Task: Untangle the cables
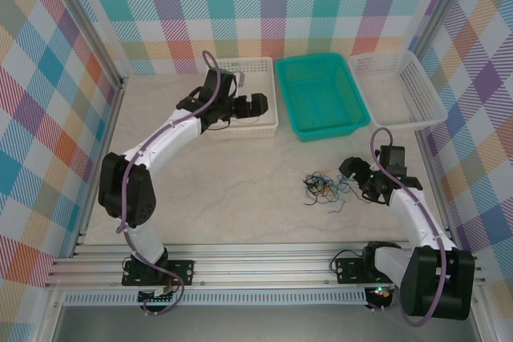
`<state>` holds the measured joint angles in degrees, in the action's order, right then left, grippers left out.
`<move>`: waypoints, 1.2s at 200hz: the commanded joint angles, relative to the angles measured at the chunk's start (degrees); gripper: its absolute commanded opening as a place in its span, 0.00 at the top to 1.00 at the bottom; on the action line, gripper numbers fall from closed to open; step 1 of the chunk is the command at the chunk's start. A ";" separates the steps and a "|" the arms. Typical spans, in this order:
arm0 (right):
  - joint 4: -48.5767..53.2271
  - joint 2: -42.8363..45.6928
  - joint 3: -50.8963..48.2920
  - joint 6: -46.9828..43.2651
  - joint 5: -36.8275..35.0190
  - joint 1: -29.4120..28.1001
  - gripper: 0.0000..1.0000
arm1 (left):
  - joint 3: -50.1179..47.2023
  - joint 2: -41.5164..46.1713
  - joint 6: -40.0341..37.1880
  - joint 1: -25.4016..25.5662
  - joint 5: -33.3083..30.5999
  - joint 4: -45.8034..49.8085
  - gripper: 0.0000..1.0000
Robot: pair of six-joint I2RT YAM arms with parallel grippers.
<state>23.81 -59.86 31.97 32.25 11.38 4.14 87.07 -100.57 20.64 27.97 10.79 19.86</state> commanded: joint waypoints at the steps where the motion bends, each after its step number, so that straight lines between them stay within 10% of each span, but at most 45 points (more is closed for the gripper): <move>1: 2.71 -0.28 2.04 -0.42 -1.19 0.25 0.13 | -4.96 4.45 1.57 3.25 -1.85 -6.79 0.00; 101: -0.14 0.85 -0.90 8.14 -9.68 3.47 0.24 | -17.90 3.43 4.44 20.23 -5.22 -17.87 0.00; 240: -0.90 0.07 0.34 7.36 -5.80 3.91 0.04 | 20.66 -32.43 -10.53 36.70 -23.83 11.45 0.01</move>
<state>22.37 -60.95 31.94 40.69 4.56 7.92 103.66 -129.47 13.13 63.22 -7.27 23.88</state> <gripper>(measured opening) 0.944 0.987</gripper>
